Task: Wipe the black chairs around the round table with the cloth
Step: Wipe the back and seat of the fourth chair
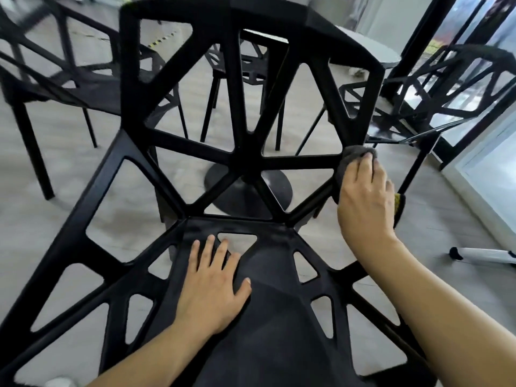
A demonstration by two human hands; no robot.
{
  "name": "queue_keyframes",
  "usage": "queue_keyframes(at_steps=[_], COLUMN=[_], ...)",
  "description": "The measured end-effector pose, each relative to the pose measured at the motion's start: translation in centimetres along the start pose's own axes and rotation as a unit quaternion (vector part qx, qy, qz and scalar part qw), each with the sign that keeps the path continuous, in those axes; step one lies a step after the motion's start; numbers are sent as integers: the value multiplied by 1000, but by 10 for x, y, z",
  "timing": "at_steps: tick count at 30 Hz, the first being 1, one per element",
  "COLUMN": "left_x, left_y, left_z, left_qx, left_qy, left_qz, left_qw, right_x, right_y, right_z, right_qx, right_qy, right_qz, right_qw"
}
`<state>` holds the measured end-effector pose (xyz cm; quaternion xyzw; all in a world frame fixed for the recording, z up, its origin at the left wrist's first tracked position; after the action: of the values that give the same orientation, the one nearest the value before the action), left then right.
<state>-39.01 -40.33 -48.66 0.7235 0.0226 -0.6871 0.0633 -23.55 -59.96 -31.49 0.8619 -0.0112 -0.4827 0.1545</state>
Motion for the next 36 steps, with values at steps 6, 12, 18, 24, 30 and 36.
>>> queue_keyframes(at_steps=[6,12,18,24,30,36], left_x=[-7,-9,-8,-8,-5,-5], left_y=[-1,-1,1,1,0,0], left_z=[0,1,0,0,-2,0], left_qx=[0,3,5,3,-3,-5], left_qy=[2,12,18,13,22,24], left_qz=[24,30,25,19,31,28], left_qw=[1000,999,1000,1000,999,999], right_x=[-5,47,25,-99,-12,-10], right_y=[-8,-94,-109,-118,-180,-162], right_z=[14,81,55,-31,-27,-23], right_qx=[-95,-200,-167,-211,-303,-395], right_qy=[10,-107,-59,228,149,152], right_qz=[18,-53,-146,-321,-228,-149], right_qw=[995,972,973,895,913,894])
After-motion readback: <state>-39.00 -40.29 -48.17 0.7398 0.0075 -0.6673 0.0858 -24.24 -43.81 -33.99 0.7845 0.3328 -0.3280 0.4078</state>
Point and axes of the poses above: each hand's wrist, its own z-axis away from the middle knuckle, its own x-axis out of the palm, y = z × x, the point moved 8 cm from there along -z, towards the middle knuckle, and after that the axes turned 5 degrees about -z, right-handed, at the moved point
